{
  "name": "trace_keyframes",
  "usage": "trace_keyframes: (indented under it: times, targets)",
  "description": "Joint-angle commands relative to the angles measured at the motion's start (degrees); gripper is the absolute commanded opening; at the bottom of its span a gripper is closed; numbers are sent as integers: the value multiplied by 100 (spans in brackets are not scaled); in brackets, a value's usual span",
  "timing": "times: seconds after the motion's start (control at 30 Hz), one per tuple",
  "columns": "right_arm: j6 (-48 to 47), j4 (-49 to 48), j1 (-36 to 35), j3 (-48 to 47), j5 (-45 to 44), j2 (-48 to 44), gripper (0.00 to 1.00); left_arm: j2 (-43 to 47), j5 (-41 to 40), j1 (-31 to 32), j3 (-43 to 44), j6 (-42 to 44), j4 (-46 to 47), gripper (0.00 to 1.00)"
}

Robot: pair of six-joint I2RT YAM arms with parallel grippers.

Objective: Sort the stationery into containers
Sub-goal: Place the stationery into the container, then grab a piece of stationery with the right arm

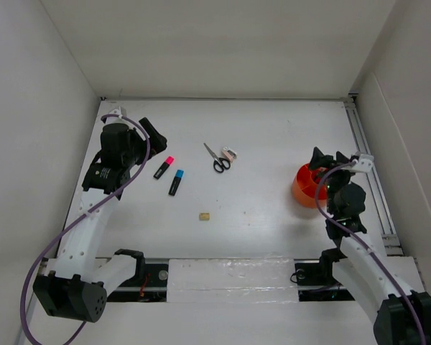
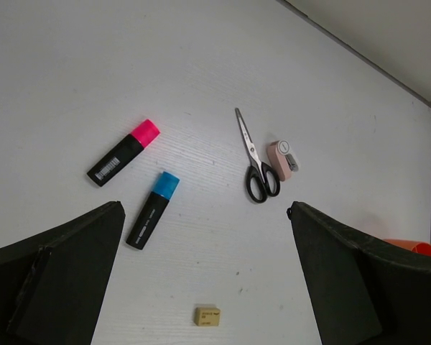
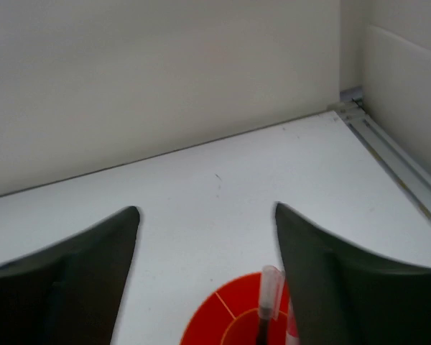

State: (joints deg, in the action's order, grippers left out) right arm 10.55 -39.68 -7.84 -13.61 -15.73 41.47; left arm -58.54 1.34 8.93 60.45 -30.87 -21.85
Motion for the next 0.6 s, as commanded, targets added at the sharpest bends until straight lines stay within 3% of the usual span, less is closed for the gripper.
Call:
trace_keyframes:
  times: [0.0,0.03,0.2,0.37,0.43,0.5,0.57]
  targets:
    - [-184,231,-410,-738,-26,-253,89,-43,-152,-5,2,20,111,99]
    - [-184,624,-525,-897,-105,-254,100,-43,-274,-5,2,20,110,99]
    - [-387,2260,-1280,-2556,456,246,100,-175,-529,-5,2,20,-3,99]
    - [-448,4561,-2001,-4245,239,1810,100,-350,-1013,-5,64,-86,-179,99]
    - [-396,4828,-2161,-4589,131,2048,100,-412,-952,-5,64,-86,-180,99]
    - [-325,4987,-2161,-4703,829,2277,100,-482,-847,-5,64,-86,-127,99]
    - [-264,5188,-2108,-4949,1298,2696,94,-552,-776,-5,64,-33,-127,99]
